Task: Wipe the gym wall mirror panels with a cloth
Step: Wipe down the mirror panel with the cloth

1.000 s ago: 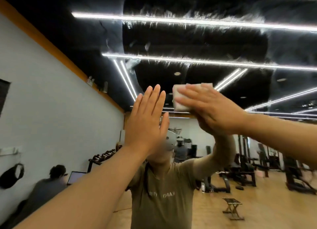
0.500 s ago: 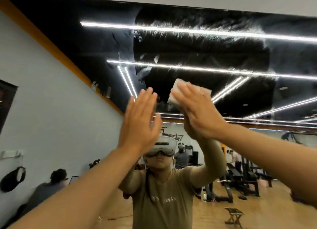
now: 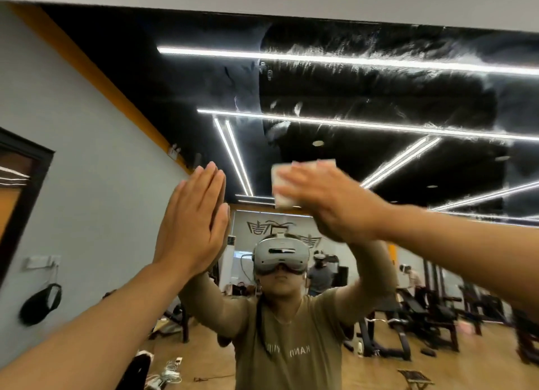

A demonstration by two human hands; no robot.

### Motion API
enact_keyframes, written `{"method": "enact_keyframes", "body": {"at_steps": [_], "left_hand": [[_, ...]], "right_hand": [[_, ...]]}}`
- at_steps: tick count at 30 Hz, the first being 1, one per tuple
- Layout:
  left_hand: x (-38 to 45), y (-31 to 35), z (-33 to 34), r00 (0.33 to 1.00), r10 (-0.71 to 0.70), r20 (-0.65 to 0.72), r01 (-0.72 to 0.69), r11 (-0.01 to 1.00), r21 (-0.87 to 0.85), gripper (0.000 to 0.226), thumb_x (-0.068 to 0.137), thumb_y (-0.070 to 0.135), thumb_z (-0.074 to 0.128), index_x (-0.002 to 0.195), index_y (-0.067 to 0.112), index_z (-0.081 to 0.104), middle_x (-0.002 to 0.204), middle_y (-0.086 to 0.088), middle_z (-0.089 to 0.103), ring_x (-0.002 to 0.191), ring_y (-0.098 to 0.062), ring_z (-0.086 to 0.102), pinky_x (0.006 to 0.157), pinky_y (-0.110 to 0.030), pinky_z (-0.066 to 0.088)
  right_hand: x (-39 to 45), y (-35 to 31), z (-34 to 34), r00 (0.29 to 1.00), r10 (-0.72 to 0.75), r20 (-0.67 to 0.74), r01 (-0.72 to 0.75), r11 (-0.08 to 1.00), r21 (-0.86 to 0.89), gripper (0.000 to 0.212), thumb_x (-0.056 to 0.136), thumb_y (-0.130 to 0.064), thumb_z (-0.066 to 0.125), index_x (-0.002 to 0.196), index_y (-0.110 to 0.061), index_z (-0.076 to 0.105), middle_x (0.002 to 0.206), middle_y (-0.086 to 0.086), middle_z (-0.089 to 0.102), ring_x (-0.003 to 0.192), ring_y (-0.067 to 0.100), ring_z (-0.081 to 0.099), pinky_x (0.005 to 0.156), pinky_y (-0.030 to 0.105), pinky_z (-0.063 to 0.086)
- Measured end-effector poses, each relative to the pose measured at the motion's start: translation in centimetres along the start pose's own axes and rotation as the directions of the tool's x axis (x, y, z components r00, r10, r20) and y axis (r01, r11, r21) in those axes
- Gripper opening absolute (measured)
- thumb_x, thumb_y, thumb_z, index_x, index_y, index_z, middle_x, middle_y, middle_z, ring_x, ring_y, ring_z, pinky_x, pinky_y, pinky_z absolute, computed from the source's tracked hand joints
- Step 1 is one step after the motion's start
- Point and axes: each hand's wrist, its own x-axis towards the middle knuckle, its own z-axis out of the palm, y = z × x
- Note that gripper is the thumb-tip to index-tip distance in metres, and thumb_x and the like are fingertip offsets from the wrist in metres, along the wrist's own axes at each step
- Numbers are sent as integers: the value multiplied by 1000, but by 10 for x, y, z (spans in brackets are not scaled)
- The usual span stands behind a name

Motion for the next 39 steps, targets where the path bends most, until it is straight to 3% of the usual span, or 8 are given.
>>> {"method": "enact_keyframes", "body": {"at_steps": [3,8,13,16,24,29,34,39], "left_hand": [[-1,-2,3,999,21,-35,-21,1000,4,58,102,40,27,155,15,27,162,-2,24,150,-13,13,121,-20,-4],[-1,-5,5,997,40,-69,-40,999,10,58,102,39,27,155,16,28,162,0,23,150,-13,13,122,-22,-2],[0,-5,5,996,50,-76,-49,999,8,58,102,39,26,155,17,28,162,0,24,151,-14,15,122,-26,1],[0,-6,5,997,47,-68,-47,999,8,58,101,38,27,155,17,27,162,0,23,151,-13,13,122,-26,1],[0,-7,6,997,51,-59,-50,998,23,58,101,37,27,155,15,28,163,-2,23,151,-15,13,123,-25,-2],[0,-7,7,997,45,-58,-44,999,19,59,101,38,26,156,16,27,163,-1,21,152,-14,12,123,-27,0],[0,-6,8,996,50,-79,-49,999,13,58,101,39,25,155,16,29,162,-1,24,151,-16,16,123,-29,3],[1,-7,6,995,47,-86,-47,999,6,58,101,37,26,154,15,29,162,-3,25,151,-17,16,122,-27,0]], "right_hand": [[61,35,-25,948,261,-182,-260,965,28,59,101,-9,41,154,-32,29,164,-4,17,152,17,8,122,46,4],[133,65,-48,806,542,-238,-549,835,42,62,96,-7,40,154,-25,26,164,2,13,151,25,8,119,53,5],[110,16,-25,932,278,-235,-278,960,32,59,87,-9,39,145,-22,42,156,11,33,144,35,24,115,50,16],[55,-29,5,990,116,-76,-112,993,47,60,98,-13,38,154,-30,28,164,-6,14,152,16,1,121,39,-4],[-27,-69,35,969,-200,143,209,977,-50,58,97,-28,31,154,-38,26,164,-11,16,152,11,4,122,35,-6],[34,-24,7,998,47,-52,-49,997,-56,60,95,-19,31,154,-32,25,164,-7,16,152,15,6,122,41,3],[106,24,-29,900,379,-214,-382,924,27,60,92,-14,35,151,-24,35,159,3,28,147,27,20,119,56,11],[77,-23,6,912,347,-220,-354,935,10,65,88,-22,31,153,-25,31,163,2,20,151,24,9,122,48,4]]}}
